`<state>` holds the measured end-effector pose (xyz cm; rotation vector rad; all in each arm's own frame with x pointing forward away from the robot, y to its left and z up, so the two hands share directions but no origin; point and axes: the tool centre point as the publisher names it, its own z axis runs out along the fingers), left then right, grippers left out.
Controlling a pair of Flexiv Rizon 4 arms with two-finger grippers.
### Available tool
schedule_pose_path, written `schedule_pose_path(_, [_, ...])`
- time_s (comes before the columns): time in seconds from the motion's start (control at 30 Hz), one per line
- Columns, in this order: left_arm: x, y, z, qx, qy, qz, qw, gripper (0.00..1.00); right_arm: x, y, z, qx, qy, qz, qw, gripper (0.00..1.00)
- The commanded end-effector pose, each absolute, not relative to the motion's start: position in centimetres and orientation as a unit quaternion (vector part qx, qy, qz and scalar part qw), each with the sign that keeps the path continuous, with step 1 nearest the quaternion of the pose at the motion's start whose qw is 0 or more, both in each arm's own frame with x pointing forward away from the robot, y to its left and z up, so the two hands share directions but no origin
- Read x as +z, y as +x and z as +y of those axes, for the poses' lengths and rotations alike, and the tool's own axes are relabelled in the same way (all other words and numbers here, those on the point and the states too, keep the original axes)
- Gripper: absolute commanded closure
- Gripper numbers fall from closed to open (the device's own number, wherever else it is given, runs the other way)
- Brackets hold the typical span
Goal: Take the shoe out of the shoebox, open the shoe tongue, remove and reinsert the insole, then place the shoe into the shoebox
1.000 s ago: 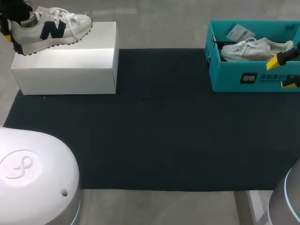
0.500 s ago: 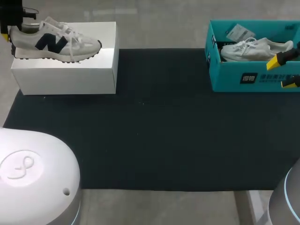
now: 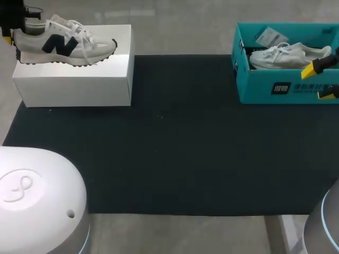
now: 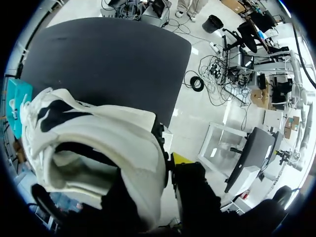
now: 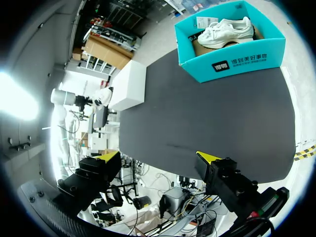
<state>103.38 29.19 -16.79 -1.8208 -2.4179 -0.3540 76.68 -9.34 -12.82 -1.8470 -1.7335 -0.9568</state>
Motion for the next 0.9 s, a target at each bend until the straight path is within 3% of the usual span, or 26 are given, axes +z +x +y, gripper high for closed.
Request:
schedule_pose_path(0.03, [-16.4,104.0,29.1,-0.131,-0.607,-0.783,0.037,1.0,-12.9,76.7,-9.3,-0.344,-0.667,-0.625,0.214,0.0])
schedule_pose_path(0.7, [-16.3,105.4,29.4,-0.135,-0.624,-0.77,0.021,1.0,-12.9,76.7,-9.3,-0.344,-0.667,-0.625,0.214,0.0])
schedule_pose_path(0.9, [-16.8,108.1,30.4,-0.088,-0.583,-0.807,-0.035,1.0,-12.9,76.7,-9.3,-0.344,-0.667,-0.625,0.214,0.0])
